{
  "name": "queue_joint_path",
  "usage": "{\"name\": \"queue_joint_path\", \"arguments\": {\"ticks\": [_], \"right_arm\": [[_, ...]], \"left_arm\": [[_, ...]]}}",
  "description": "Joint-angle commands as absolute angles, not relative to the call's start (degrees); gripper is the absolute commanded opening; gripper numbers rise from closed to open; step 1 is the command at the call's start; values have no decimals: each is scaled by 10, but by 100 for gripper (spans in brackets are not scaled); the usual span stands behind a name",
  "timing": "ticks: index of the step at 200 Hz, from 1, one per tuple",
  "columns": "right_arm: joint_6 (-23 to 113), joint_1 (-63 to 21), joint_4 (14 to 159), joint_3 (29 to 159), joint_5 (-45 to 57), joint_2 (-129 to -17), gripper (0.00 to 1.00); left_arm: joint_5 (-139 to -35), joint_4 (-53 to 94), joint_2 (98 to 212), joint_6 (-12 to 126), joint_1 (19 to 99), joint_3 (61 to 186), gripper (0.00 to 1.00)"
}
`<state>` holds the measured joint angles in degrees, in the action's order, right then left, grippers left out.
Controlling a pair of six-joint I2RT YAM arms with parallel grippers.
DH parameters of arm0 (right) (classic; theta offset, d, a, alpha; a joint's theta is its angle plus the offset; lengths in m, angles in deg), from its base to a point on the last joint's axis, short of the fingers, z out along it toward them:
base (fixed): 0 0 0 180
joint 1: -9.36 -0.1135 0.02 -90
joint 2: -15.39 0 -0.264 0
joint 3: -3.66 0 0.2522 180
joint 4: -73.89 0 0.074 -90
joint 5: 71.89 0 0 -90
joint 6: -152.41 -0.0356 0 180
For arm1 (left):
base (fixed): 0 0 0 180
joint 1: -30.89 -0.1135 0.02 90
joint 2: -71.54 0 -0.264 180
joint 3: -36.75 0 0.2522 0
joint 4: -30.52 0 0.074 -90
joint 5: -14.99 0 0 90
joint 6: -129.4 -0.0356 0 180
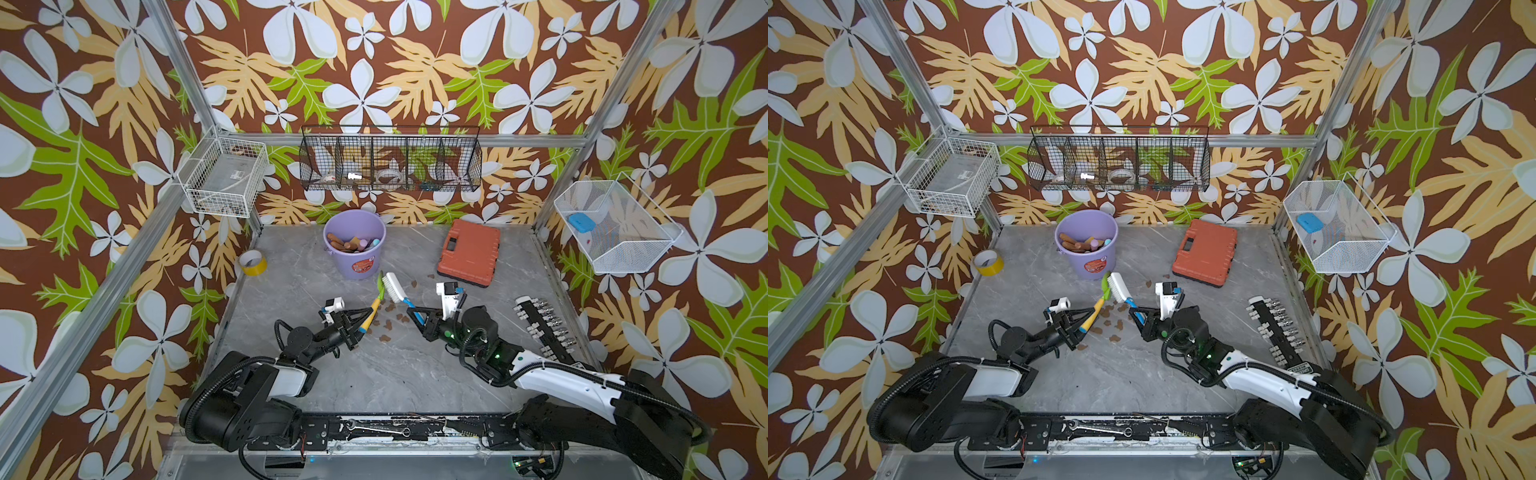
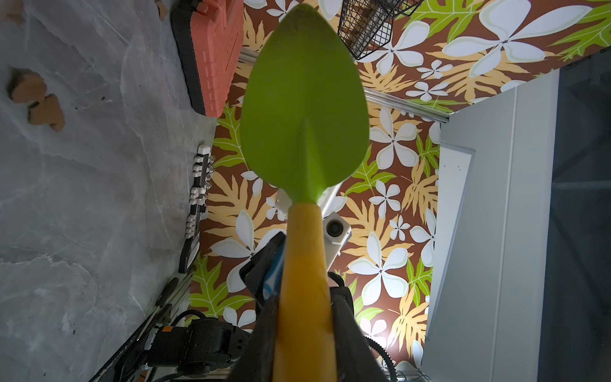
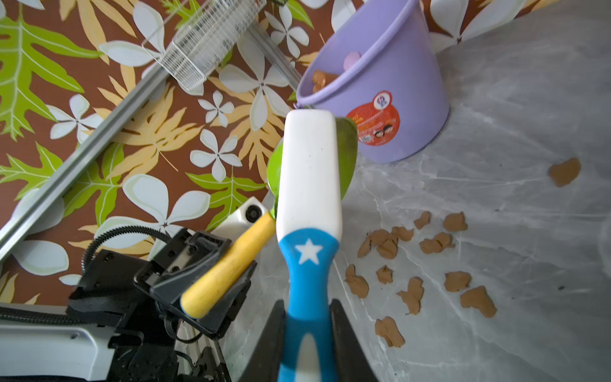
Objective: Brush the soil off the hand trowel and place it into the bucket
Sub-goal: Brush off the soil from the hand trowel.
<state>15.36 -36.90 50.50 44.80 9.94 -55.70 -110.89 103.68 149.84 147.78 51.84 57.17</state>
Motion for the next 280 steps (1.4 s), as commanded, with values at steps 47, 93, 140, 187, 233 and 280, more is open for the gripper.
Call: {"name": "queue_joint_path", "arguments": {"ticks": [47, 93, 140, 187, 233, 280], "right_arm": [[159, -357, 529, 420, 152, -545, 0], [175, -370, 524, 457, 147, -510, 0], [144, -383, 470, 445, 142, -640, 0], [154, -383, 512, 450, 203, -598, 0], [165, -384, 522, 491, 197, -559, 0], [120, -405, 448, 482, 173, -671, 0]], "left_arm": [[-1119, 1205, 1500, 1473, 518, 573, 0], [-1122, 1206, 1503, 1471, 517, 580, 0], [-1123, 1206, 1501, 1472, 517, 583, 0], [-1125, 1206, 1502, 1470, 517, 575, 0], [-1127, 1206, 1517, 1460, 518, 576, 0], [-1133, 1206, 1510, 1465, 517, 593, 0]]}}
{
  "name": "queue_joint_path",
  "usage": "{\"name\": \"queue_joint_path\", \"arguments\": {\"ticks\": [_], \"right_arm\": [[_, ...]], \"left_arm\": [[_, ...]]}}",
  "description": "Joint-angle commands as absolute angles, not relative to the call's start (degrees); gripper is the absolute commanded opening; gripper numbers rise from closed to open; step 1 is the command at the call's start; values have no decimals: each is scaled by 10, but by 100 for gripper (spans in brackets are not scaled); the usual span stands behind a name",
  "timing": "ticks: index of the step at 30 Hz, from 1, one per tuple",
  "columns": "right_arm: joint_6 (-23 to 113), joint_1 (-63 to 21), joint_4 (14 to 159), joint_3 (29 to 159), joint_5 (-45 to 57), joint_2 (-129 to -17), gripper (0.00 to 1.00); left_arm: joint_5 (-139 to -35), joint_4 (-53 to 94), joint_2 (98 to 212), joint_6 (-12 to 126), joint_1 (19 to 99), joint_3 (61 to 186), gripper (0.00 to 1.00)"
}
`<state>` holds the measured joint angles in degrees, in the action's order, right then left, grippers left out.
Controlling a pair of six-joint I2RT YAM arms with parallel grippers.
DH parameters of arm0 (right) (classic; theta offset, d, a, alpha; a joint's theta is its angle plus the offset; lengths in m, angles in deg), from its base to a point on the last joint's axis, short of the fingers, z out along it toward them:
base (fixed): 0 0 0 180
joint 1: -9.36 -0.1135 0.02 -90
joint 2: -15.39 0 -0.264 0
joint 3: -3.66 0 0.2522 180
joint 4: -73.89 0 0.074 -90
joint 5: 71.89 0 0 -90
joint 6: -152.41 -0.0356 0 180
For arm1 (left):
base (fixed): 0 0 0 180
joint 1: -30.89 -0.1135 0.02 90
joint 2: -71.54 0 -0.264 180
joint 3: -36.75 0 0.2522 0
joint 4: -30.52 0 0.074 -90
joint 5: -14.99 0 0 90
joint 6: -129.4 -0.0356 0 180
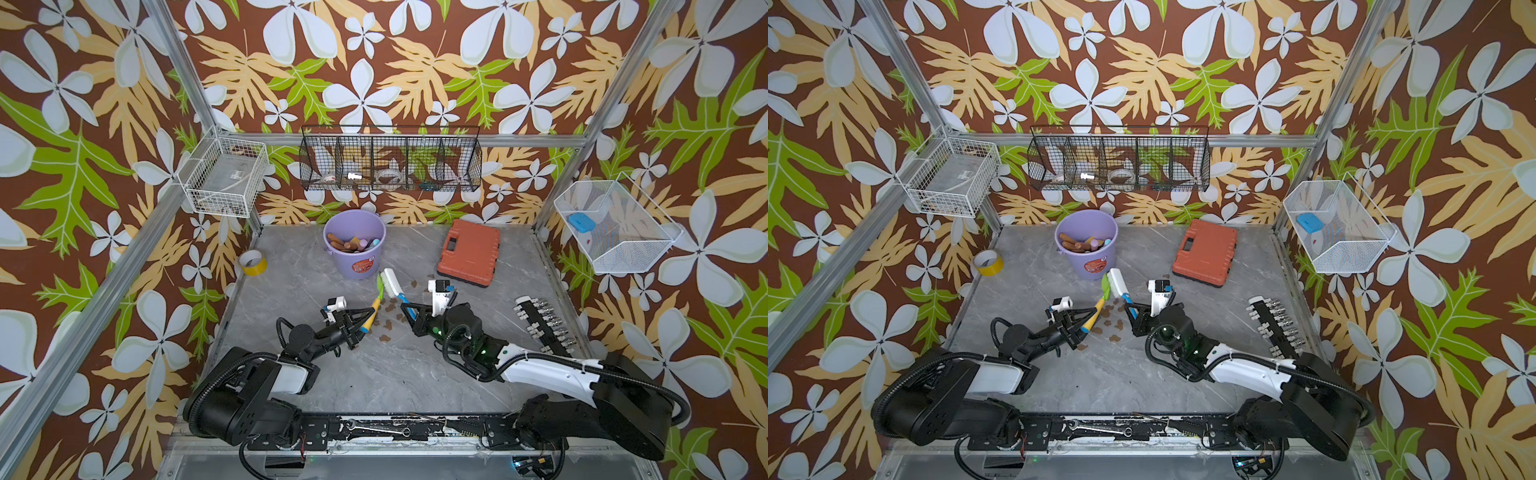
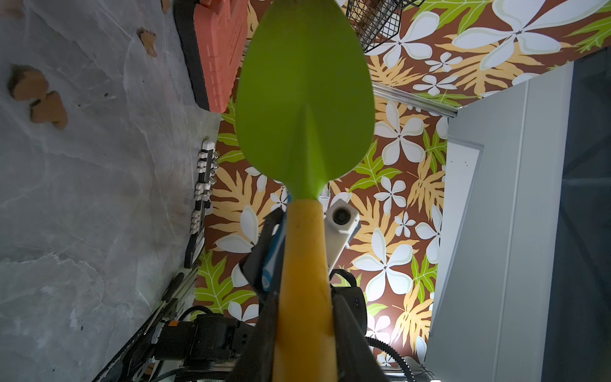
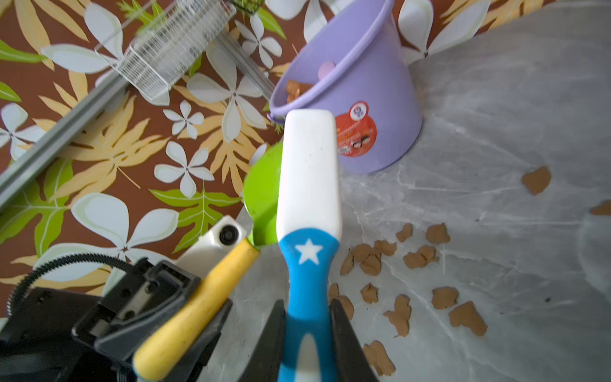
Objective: Brush the soil off the hand trowel and place it into the bucket
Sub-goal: Brush off the soil from the hand trowel, then place the hand trowel in the bucket.
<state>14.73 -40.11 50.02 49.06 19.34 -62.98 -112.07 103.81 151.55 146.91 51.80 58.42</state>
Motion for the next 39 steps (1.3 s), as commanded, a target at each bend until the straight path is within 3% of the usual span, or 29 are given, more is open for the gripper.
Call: {"name": "queue_joint_path", "arguments": {"ticks": [1, 6, 9, 11, 12, 15, 17, 20, 24, 39], "right_arm": [[120, -405, 447, 481, 173, -673, 0], [115, -398, 461, 457, 198, -677, 0], [129, -380, 508, 445, 215, -615, 0], [158, -374, 563, 450, 244, -564, 0], [170, -371, 585, 455, 256, -545, 0], [205, -363, 640, 465, 280, -489, 0], [223, -359, 666, 471, 293, -462, 0], [232, -346, 678, 476, 294, -432, 0], [239, -343, 688, 481, 286, -415, 0], [249, -332, 688, 480, 266, -409, 0]], "left_arm": [[-1134, 1206, 1510, 1464, 517, 594, 0], [-1144, 1193, 1502, 1470, 517, 611, 0], [-1172, 1066, 1476, 1430, 512, 658, 0], [-1190, 860, 1431, 1326, 506, 713, 0], [-1183, 680, 1402, 1227, 505, 764, 0], [-1029, 147, 1390, 887, 506, 984, 0], [-913, -8, 1429, 774, 506, 1095, 0], [-813, -66, 1470, 713, 506, 1184, 0], [-760, -95, 1524, 685, 507, 1253, 0], [-711, -163, 1722, 668, 507, 1440, 0]]}}
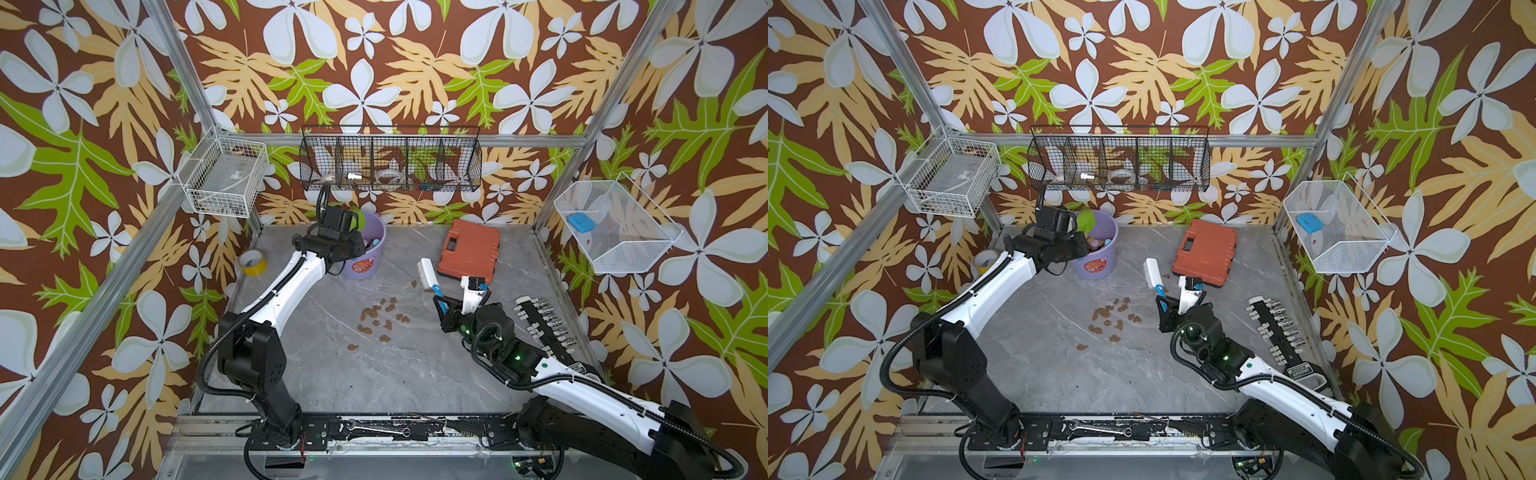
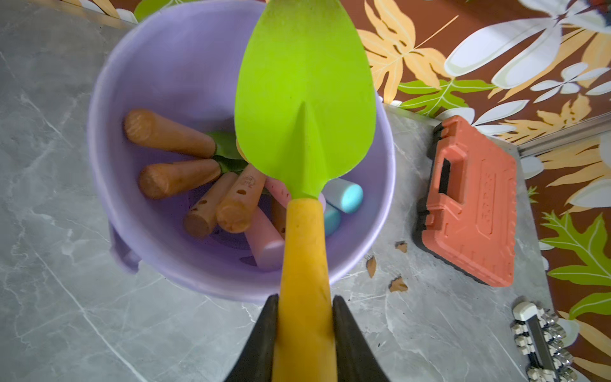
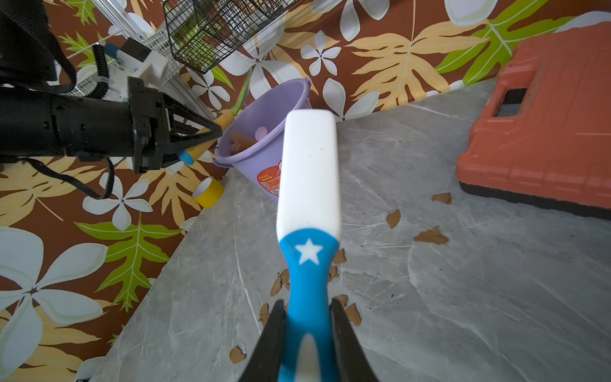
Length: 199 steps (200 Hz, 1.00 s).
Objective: Brush the soil off the hand trowel and place it into the bucket
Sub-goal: Place the hand trowel in the bucket, then place the brush at the center of the board.
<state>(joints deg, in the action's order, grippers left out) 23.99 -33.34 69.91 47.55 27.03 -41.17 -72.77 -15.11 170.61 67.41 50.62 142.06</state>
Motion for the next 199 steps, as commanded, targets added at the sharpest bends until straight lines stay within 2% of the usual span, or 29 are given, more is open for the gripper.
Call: {"name": "queue_joint_path", "arguments": {"ticks": [1, 14, 44, 82, 111, 137, 157, 175, 199], "right_arm": [[250, -333, 689, 481, 268, -407, 0], [254, -333, 692, 482, 267, -405, 0], [260, -329, 702, 485, 266, -409, 0], [264, -323, 731, 494, 273, -419, 0], [260, -317, 804, 497, 319, -428, 0], [257, -313, 849, 471, 377, -434, 0], [261, -310, 858, 447, 410, -449, 0], [256, -306, 860, 433, 423, -465, 0], [255, -305, 860, 425, 437, -480, 0]], "left_arm": [[-706, -167, 1732, 669, 507, 1451, 5], [-698, -177, 1749, 669, 507, 1472, 31], [-685, -183, 1763, 672, 507, 1499, 65], [-656, -172, 1706, 670, 509, 1471, 66], [-591, -86, 1557, 667, 554, 1324, 66], [-570, 1, 1403, 702, 603, 1158, 73], [-582, 35, 1306, 750, 619, 1052, 84], [-578, 29, 1251, 767, 630, 996, 91], [-579, 26, 1203, 770, 630, 944, 93]]}}
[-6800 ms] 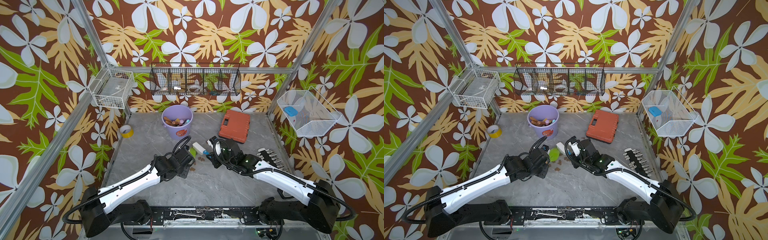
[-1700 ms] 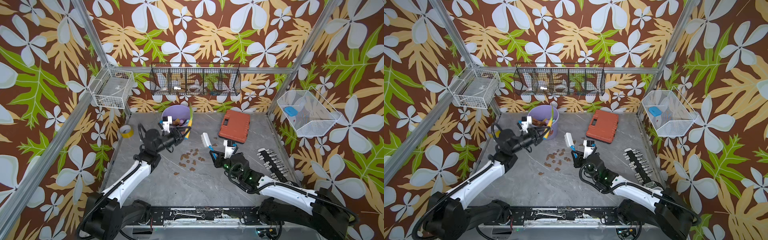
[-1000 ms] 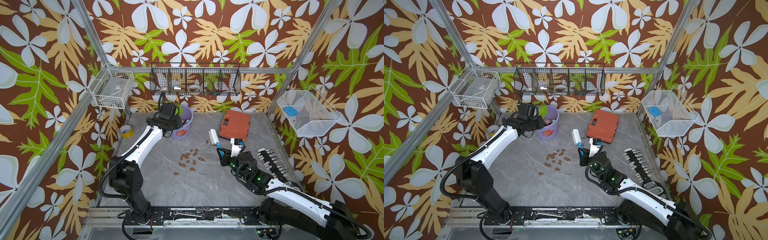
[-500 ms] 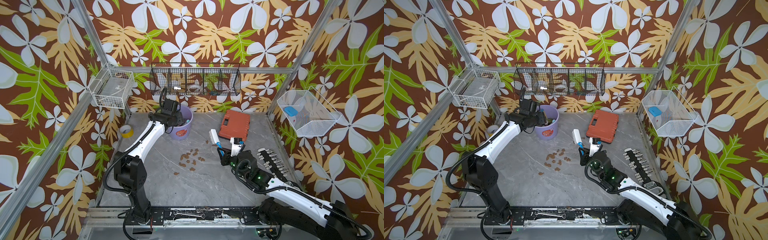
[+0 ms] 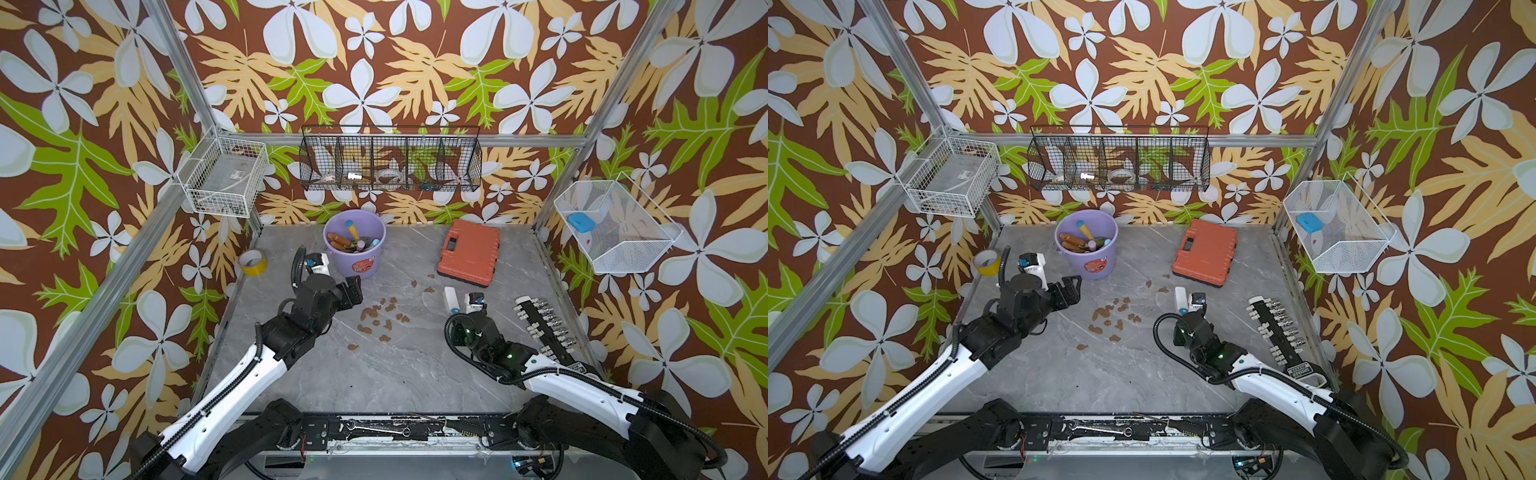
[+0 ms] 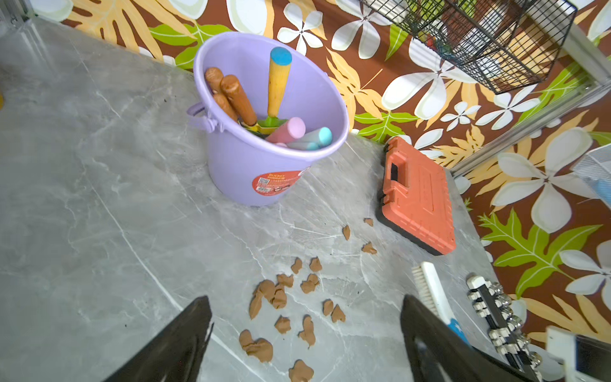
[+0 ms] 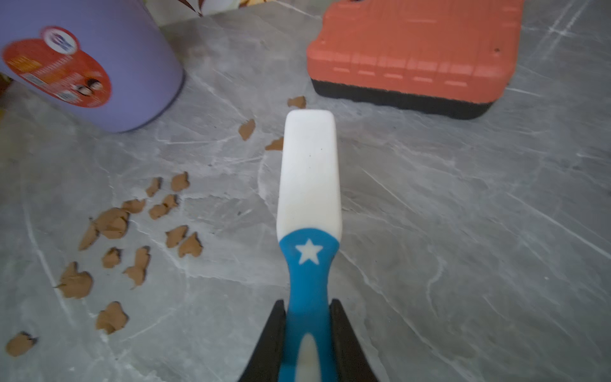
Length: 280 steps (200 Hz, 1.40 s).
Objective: Brush the soil off the hand trowel and place it into the bucket
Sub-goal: Place the brush at the center of the board.
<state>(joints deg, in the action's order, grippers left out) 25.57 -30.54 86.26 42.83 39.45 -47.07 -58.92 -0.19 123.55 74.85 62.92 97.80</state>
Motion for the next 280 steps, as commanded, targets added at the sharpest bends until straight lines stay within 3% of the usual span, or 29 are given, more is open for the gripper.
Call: {"name": "queue_joint_path", "arguments": {"ticks": [1, 137, 231, 280], "right_arm": [[254, -305, 859, 426, 438, -481, 0], [288, -305, 634, 375, 431, -649, 0], [274, -305, 600, 354, 422, -671, 43], [273, -305, 616, 355, 426, -643, 57]], "left_arm": [[-579, 27, 1201, 770, 630, 942, 93], [-600, 84, 1225, 732, 630, 892, 95], [-603, 94, 1245, 732, 630, 891, 95], [-602, 98, 1246, 738, 630, 888, 96]]}}
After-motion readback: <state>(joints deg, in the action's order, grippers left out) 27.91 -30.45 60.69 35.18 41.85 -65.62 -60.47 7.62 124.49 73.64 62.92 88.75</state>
